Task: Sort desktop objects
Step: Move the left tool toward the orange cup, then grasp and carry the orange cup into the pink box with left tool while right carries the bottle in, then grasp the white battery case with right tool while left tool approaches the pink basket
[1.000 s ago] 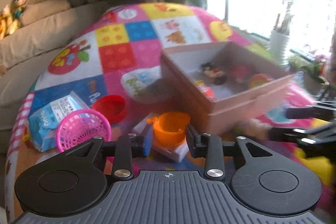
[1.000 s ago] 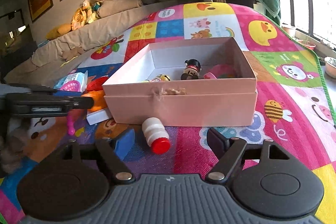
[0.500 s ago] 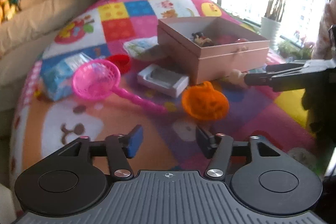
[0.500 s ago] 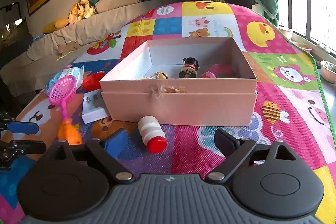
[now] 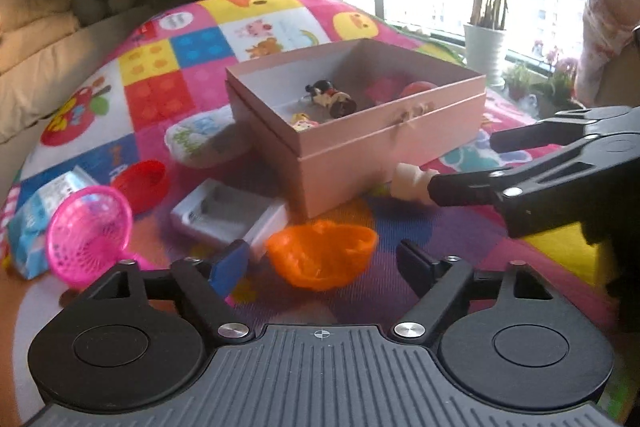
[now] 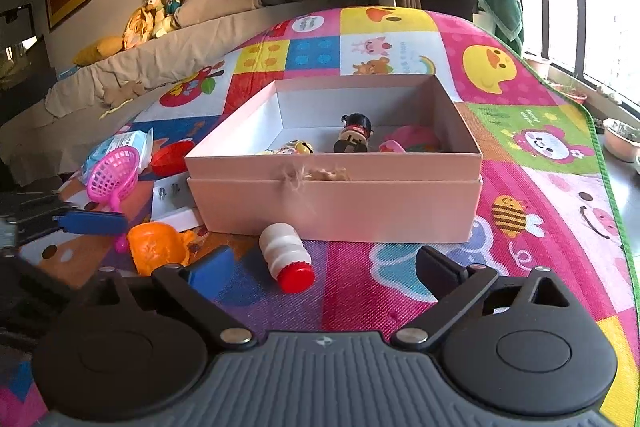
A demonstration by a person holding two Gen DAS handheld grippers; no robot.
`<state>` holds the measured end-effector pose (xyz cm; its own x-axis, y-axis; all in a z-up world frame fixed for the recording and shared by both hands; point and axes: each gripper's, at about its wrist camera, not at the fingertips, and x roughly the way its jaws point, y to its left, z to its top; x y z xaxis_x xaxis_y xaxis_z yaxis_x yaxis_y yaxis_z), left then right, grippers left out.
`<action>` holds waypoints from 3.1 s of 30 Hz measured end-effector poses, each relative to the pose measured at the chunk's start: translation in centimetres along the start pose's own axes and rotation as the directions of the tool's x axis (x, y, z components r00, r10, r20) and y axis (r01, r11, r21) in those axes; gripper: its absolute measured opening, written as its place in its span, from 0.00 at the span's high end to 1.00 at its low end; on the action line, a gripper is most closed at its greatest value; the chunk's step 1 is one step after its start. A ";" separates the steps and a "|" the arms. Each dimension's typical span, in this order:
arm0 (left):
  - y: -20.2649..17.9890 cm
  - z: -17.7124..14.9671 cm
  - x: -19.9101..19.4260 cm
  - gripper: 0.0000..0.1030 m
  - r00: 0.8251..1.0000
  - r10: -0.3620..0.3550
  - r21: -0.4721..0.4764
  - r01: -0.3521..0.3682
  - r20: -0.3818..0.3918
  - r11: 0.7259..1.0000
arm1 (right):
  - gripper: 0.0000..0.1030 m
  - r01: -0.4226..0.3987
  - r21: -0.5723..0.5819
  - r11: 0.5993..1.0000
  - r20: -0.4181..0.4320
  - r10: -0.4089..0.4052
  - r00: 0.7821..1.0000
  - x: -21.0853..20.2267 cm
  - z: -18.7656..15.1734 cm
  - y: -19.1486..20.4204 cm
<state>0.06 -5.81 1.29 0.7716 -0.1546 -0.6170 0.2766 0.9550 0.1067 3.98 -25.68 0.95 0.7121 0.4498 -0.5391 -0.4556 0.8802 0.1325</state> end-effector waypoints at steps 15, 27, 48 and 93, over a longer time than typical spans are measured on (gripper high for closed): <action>1.0 -1.4 -3.1 0.37 0.999 -0.042 -0.049 0.041 -0.009 0.998 | 0.63 -0.019 -0.185 0.983 -0.120 -0.003 0.993 3.0 0.9 3.3; 0.7 2.6 -9.6 0.37 0.985 -0.038 0.033 0.033 0.168 0.999 | 0.76 -0.110 -0.230 0.967 -0.089 0.092 0.992 -6.6 4.7 3.2; 3.0 9.1 1.1 0.11 0.985 -0.017 -0.085 0.032 0.174 0.996 | 0.76 0.035 -0.144 0.989 0.120 -0.018 0.993 -1.5 14.8 -1.7; 12.8 -3.6 -4.4 0.02 0.962 0.261 -0.366 -0.273 -0.082 0.890 | 0.67 -0.224 -0.411 0.884 -0.203 0.152 0.967 6.8 3.3 14.2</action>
<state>-1.85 8.01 2.55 0.7672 0.1214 -0.6299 -0.1736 0.9846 -0.0217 4.13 -9.57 1.91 0.5115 0.5378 -0.6702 -0.7819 0.6148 -0.1034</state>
